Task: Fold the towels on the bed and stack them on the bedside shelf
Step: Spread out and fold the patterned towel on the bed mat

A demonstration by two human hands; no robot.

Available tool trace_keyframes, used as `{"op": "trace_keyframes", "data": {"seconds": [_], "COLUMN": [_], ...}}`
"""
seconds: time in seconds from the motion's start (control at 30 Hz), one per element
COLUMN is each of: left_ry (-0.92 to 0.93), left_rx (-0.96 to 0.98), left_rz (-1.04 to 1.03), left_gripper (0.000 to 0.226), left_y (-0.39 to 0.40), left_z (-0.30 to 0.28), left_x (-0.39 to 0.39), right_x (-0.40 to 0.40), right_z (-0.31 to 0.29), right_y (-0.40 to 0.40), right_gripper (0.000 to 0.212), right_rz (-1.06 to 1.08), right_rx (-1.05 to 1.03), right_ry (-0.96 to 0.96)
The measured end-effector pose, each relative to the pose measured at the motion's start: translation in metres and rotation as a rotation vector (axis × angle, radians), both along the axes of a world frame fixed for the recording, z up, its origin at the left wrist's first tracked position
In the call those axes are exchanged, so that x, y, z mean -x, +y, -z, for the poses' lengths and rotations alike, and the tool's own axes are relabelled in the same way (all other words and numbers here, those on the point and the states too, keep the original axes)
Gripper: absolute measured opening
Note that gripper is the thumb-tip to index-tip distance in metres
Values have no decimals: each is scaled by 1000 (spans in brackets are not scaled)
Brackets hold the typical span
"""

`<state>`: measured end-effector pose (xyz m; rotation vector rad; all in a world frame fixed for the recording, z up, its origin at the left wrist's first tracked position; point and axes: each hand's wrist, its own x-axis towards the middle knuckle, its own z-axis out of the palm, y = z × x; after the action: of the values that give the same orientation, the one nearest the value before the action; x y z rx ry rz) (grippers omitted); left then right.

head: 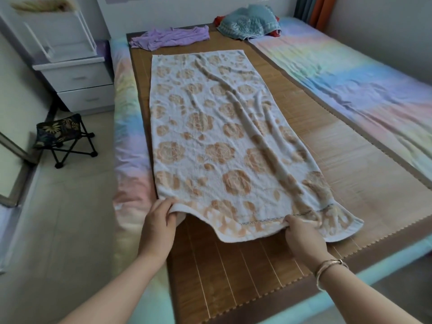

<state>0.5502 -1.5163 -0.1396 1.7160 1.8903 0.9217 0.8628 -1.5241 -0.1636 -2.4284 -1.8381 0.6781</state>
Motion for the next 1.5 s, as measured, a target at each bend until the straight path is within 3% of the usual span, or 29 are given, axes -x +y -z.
{"op": "trace_keyframes", "data": {"seconds": [0.13, 0.43, 0.67, 1.1, 1.5], "left_ry": [109, 364, 253, -75, -250], "left_rx": [117, 281, 222, 120, -6], "left_rz": [292, 326, 346, 547, 548], "left_gripper": [49, 21, 18, 25, 25], "left_y": [-7, 19, 80, 269, 443], "left_z": [-12, -103, -179, -309, -371], "left_x": [12, 30, 65, 209, 260], "right_x": [5, 58, 128, 262, 325], "right_z": [-22, -114, -191, -328, -402], "right_y": [1, 35, 82, 236, 396], "right_gripper": [29, 27, 28, 32, 34], "right_rz": [-5, -24, 42, 397, 377], "right_rx": [10, -147, -307, -615, -739], "right_ry": [29, 288, 480, 385, 435]}}
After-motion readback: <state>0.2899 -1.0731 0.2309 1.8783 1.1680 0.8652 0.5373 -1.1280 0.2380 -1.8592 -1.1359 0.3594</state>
